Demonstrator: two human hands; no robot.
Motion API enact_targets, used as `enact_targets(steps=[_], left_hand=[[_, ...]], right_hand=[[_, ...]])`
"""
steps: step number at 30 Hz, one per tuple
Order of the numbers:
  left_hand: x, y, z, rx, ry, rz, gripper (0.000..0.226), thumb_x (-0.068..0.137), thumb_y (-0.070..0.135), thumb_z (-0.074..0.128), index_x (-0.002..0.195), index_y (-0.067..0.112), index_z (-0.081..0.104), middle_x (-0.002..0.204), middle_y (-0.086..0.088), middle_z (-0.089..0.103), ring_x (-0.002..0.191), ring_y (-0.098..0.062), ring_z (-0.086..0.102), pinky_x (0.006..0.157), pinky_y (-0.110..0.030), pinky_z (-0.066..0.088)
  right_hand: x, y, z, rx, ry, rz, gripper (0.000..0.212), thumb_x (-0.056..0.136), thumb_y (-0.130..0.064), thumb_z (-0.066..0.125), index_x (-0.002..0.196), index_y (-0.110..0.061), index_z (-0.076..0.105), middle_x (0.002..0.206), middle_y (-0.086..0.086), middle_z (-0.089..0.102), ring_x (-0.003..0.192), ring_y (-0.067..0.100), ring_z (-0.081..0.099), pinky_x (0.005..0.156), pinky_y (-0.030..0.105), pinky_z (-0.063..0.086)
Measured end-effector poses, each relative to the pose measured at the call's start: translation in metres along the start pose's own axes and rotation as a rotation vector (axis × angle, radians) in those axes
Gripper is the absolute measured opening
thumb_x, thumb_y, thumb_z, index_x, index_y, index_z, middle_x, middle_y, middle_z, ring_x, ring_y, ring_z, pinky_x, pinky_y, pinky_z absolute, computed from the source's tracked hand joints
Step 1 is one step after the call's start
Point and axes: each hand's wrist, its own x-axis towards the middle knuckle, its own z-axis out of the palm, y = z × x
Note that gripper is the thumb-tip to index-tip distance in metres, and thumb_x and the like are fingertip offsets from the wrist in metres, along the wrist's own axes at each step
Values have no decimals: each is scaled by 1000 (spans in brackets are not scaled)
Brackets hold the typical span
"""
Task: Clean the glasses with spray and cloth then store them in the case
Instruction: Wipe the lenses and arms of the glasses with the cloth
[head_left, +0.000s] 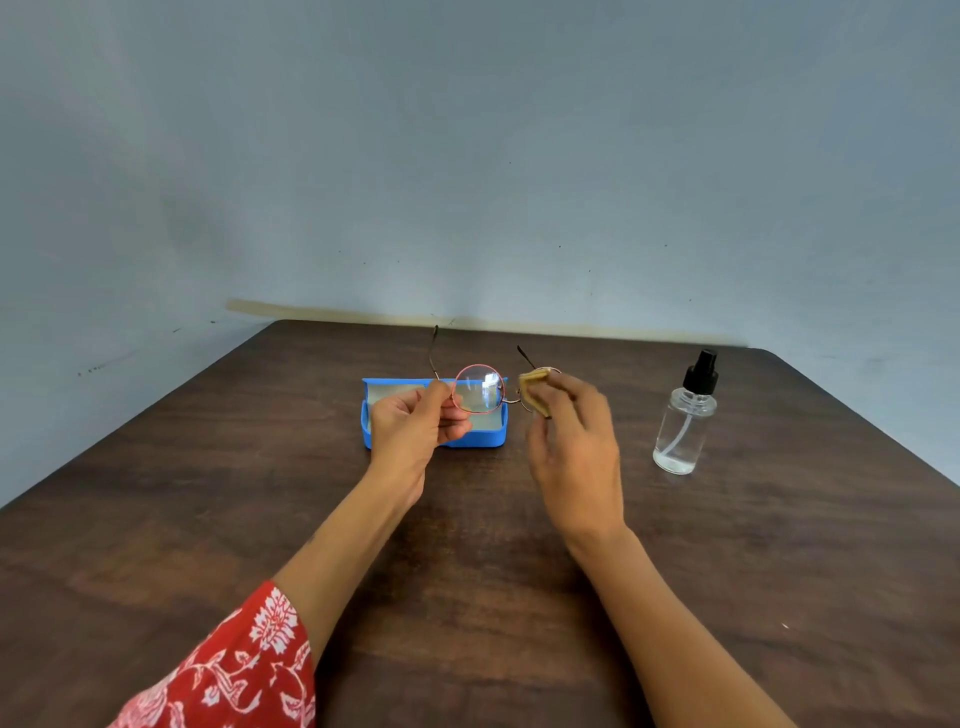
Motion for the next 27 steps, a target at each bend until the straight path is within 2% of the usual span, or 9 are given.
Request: enact_targets(steps=[1, 3, 6, 9, 15, 17, 21, 23, 27], left_hand=[[0, 0, 0, -3, 1, 1, 20, 86, 10, 63, 68, 1, 65, 47, 0, 61, 43, -10, 59, 48, -17, 52], [0, 1, -1, -5, 3, -1, 19, 86, 11, 64, 69, 1, 66, 47, 0, 62, 44, -10, 59, 49, -17, 52], [1, 2, -1, 2, 7, -6, 18, 85, 10, 64, 70, 1, 66, 47, 0, 62, 43, -10, 59, 48, -18, 52], [1, 2, 0, 13, 10, -16, 16, 85, 11, 64, 72, 1, 67, 48, 0, 63, 44, -10, 60, 49, -18, 53], [0, 2, 0, 6, 12, -11, 18, 86, 10, 63, 71, 1, 66, 47, 1, 62, 43, -9, 60, 49, -17, 53], [0, 2, -1, 5, 13, -7, 18, 87, 9, 61, 71, 1, 66, 47, 1, 62, 43, -9, 59, 48, -17, 52], [1, 1, 0, 11, 21, -13, 17, 85, 9, 63, 71, 2, 67, 48, 1, 63, 44, -9, 60, 48, -17, 52], [2, 1, 0, 11, 20, -13, 16, 84, 10, 64, 70, 2, 67, 48, 1, 63, 44, -10, 60, 48, -17, 52], [2, 0, -1, -6, 20, 8, 19, 86, 9, 62, 69, 2, 66, 47, 2, 62, 43, -9, 59, 48, -17, 52]], right_hand=[[-1, -3, 2, -10, -22, -45, 31, 77, 8, 66, 106, -3, 68, 113, 15, 61, 105, 28, 60, 80, 26, 50], [0, -5, 4, -20, -31, -86, 31, 76, 8, 68, 105, -2, 69, 112, 15, 62, 102, 28, 61, 79, 25, 51], [4, 3, 0, 21, 37, 46, 29, 79, 8, 63, 105, -2, 67, 114, 16, 60, 104, 29, 59, 83, 14, 38], [4, 14, -5, -9, 64, 124, 27, 81, 8, 61, 106, 1, 65, 115, 16, 59, 105, 30, 57, 86, 10, 31], [-1, -4, 3, -39, -28, -78, 29, 76, 7, 69, 104, -1, 68, 111, 15, 63, 101, 27, 61, 79, 22, 49], [0, -2, 4, -23, -23, -63, 29, 77, 7, 68, 105, -2, 68, 112, 14, 62, 103, 27, 61, 81, 19, 46], [3, 11, -3, 3, 59, 121, 29, 79, 9, 62, 106, -2, 64, 114, 15, 59, 103, 29, 57, 84, 12, 33], [1, 12, -3, -11, 39, 118, 30, 78, 8, 62, 106, -2, 63, 113, 14, 59, 101, 28, 57, 82, 16, 38], [-3, -4, 5, -3, -49, -11, 28, 77, 7, 65, 104, -3, 67, 112, 13, 61, 104, 25, 58, 81, 19, 43]])
